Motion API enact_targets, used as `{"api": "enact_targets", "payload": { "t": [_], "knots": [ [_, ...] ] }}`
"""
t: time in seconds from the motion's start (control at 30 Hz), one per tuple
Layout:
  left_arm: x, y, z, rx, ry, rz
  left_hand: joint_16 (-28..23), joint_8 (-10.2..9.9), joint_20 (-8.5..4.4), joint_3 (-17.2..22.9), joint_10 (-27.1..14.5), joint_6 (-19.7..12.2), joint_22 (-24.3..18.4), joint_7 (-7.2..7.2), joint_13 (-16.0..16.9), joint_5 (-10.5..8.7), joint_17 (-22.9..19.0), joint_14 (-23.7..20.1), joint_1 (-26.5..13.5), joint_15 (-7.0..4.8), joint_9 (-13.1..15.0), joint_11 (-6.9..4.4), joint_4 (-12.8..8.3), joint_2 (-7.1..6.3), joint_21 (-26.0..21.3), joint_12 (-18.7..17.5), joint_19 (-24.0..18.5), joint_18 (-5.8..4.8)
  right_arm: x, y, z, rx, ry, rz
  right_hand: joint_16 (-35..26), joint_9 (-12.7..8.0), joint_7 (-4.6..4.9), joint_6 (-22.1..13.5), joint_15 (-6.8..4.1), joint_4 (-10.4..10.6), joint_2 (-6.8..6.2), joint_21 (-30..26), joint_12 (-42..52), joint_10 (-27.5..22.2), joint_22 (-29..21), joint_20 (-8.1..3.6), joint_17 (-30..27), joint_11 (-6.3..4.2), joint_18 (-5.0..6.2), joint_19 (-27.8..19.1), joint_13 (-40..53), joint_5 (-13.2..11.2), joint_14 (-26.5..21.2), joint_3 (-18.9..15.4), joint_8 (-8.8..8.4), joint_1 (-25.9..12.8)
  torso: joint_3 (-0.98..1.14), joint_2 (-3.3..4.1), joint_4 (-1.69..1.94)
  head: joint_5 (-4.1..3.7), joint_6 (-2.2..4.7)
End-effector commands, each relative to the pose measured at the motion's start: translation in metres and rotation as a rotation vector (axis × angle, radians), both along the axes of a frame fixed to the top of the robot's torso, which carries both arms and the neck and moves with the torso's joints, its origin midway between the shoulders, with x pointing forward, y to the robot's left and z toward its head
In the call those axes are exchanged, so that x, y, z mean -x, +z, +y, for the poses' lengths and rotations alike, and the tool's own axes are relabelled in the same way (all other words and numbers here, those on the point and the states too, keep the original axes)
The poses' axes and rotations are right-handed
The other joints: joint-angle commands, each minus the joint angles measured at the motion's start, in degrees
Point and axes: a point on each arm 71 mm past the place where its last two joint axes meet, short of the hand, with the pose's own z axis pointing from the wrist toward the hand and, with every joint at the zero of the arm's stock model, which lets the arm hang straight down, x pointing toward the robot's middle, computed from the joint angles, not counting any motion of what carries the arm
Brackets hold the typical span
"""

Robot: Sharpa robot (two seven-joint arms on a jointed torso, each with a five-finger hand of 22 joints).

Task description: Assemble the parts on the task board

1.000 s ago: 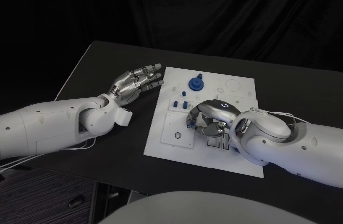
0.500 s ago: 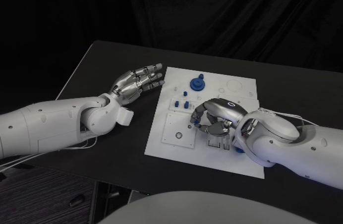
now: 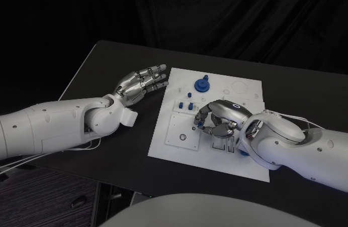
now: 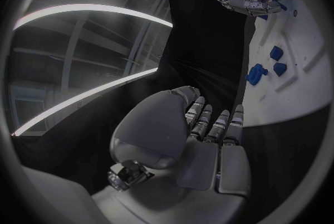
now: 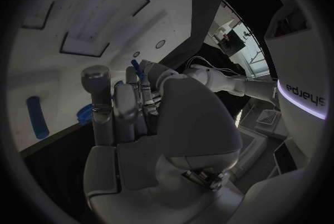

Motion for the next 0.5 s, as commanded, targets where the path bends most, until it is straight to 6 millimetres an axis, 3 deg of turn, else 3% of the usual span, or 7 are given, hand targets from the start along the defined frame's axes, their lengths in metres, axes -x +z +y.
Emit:
{"api": "enact_targets", "payload": {
  "t": [0.03,0.2,0.37,0.4,0.5],
  "knots": [
    [0.0005,-0.0001,-0.0019,0.022,-0.008,0.003,0.4,0.3,0.00,0.1,0.0,0.3,0.0,0.13,0.1,-0.38,0.1,0.3,-0.2,0.17,0.1,0.20,0.2,-0.55,0.2,0.0,0.5,-0.35,-0.0012,0.0004,0.0015,-0.014,-0.001,0.009,0.1,0.1,0.11,0.6,-0.16,-0.9,0.30,0.4,-0.4,0.6,5.0,0.00,-0.1,-0.13,-0.43,0.4,-0.2,-0.9,0.4,0.1,-0.44,0.8,0.07,0.07,0.04,-0.02,-0.01],
    [0.0006,-0.0004,-0.0028,0.023,-0.011,0.005,0.4,0.3,0.00,0.1,0.0,0.3,0.0,0.13,0.1,-0.38,0.1,0.3,-0.2,0.17,0.1,0.20,0.2,-0.55,0.2,0.0,0.5,-0.35,-0.0022,-0.0009,0.0051,-0.004,0.009,0.007,3.1,0.0,0.25,0.9,-0.24,-2.0,0.15,5.9,-0.7,0.9,6.3,-0.11,3.8,-0.12,-1.33,2.4,-0.4,-1.8,2.5,0.2,-1.26,1.7,0.09,0.10,0.07,0.02,-0.01],
    [0.0007,-0.0007,-0.0030,0.023,-0.013,0.007,0.4,0.3,0.00,0.2,0.0,0.5,-0.1,0.20,0.1,-0.32,0.1,0.3,-0.2,0.17,0.1,0.19,0.3,-0.57,0.2,0.1,0.6,-0.41,-0.0029,-0.0016,0.0087,0.008,0.021,-0.007,2.9,-0.2,0.35,1.1,-0.21,-3.0,-0.20,5.9,-1.0,1.1,6.2,-0.14,3.3,-0.06,-1.28,2.5,-0.5,-2.9,2.4,0.5,-2.00,2.5,0.09,0.12,-0.05,0.11,-0.01],
    [0.0007,-0.0007,-0.0032,0.023,-0.014,0.008,0.4,0.3,0.00,0.2,0.0,0.5,-0.1,0.21,0.1,-0.31,0.1,0.3,-0.2,0.17,0.1,0.19,0.3,-0.57,0.2,0.1,0.5,-0.42,-0.0031,-0.0019,0.0098,0.012,0.024,-0.009,2.8,-0.4,0.44,1.3,-0.15,-3.5,-0.15,5.8,-1.2,1.1,6.2,-0.12,3.2,0.04,-1.27,2.4,-0.6,-5.1,2.3,1.0,-2.58,2.9,0.09,0.15,-0.09,0.13,-0.01],
    [0.0007,-0.0009,-0.0037,0.023,-0.017,0.010,0.4,0.3,0.00,0.2,0.0,0.5,-0.1,0.21,0.1,-0.31,0.1,0.3,-0.2,0.17,0.1,0.19,0.3,-0.57,0.2,0.1,0.5,-0.42,-0.0032,-0.0026,0.0114,0.020,0.029,-0.012,2.6,-0.5,0.47,1.3,-0.12,-3.6,-0.27,5.7,-1.3,1.1,6.1,-0.10,3.0,0.08,-1.23,2.3,-0.7,-5.5,2.2,1.2,-2.83,3.0,0.10,0.18,-0.05,0.11,-0.01]
  ]
}}
